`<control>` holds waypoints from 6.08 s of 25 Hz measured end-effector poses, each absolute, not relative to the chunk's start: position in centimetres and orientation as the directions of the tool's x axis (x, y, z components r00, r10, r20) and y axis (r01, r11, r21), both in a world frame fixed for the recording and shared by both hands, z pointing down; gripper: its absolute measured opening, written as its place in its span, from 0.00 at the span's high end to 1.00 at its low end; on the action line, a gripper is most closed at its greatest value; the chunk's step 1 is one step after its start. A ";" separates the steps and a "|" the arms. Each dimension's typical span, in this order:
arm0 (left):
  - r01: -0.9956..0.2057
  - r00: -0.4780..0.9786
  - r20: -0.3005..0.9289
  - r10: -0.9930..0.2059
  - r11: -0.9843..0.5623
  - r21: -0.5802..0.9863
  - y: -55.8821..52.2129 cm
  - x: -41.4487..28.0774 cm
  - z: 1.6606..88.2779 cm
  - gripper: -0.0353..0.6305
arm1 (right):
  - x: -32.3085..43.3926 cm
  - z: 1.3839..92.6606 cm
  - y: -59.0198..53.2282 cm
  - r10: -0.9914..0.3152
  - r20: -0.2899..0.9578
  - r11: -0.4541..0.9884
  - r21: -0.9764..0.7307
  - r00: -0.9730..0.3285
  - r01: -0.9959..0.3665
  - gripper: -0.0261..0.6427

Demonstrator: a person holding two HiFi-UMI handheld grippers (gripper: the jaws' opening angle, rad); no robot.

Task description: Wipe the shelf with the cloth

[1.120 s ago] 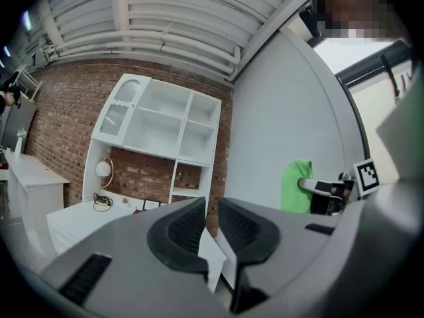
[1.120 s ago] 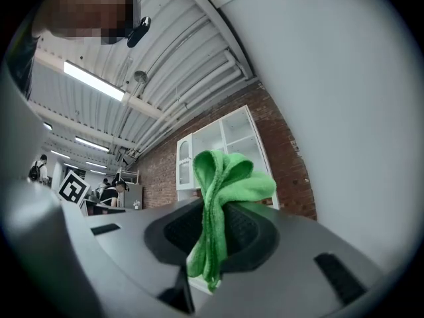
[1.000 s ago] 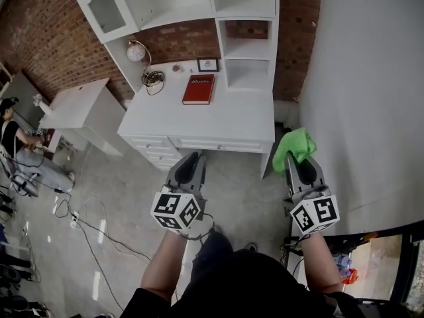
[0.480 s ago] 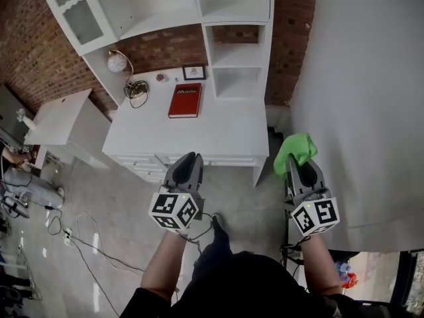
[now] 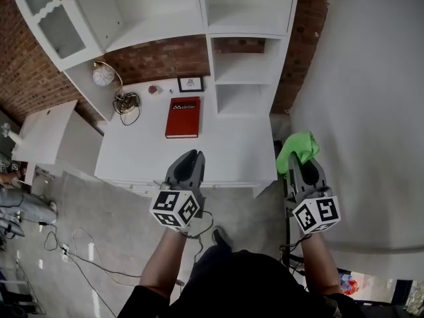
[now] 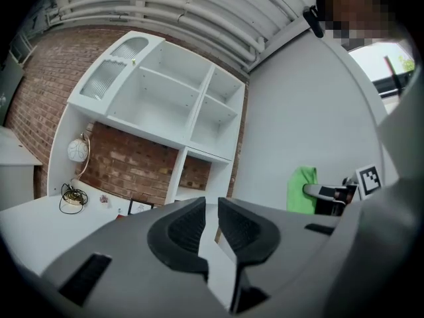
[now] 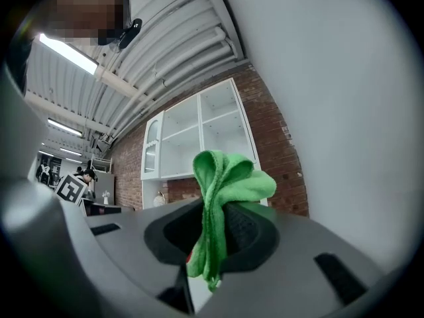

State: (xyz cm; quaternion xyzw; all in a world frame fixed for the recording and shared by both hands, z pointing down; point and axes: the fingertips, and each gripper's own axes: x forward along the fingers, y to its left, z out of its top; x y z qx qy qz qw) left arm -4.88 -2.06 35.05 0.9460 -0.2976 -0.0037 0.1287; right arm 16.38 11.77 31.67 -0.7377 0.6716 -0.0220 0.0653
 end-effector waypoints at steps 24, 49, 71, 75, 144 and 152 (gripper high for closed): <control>-0.736 0.677 0.282 -0.680 -0.622 0.268 -15.0 0.2 43.5 0.86 | 20.9 47.6 -13.2 -0.937 0.271 0.223 -0.014 -0.218 -0.975 0.86; -0.756 0.647 0.460 -0.609 -0.594 0.276 -18.4 -4.0 53.6 0.86 | 24.7 67.1 -38.3 -0.812 0.574 0.439 0.720 0.106 -0.537 0.86; -0.741 0.669 0.437 -0.602 -0.585 0.329 -17.5 -2.9 53.0 0.86 | 19.1 71.9 -33.5 -0.620 0.780 0.625 0.428 -0.082 -0.653 0.86; -0.719 0.693 0.426 -0.582 -0.608 0.337 -17.5 -1.5 52.5 0.86 | 17.9 71.2 -30.6 -0.597 0.791 0.649 0.380 -0.132 -0.659 0.86; -0.786 0.618 0.494 -0.611 -0.474 0.397 -12.3 -6.1 55.9 0.86 | 36.6 71.2 -36.8 -0.539 0.663 0.223 0.707 0.520 -0.671 0.87; -0.729 0.684 0.446 -0.577 -0.545 0.413 -13.0 -3.2 54.2 0.86 | 33.7 71.9 -31.7 -0.537 0.718 0.261 0.641 0.443 -0.722 0.87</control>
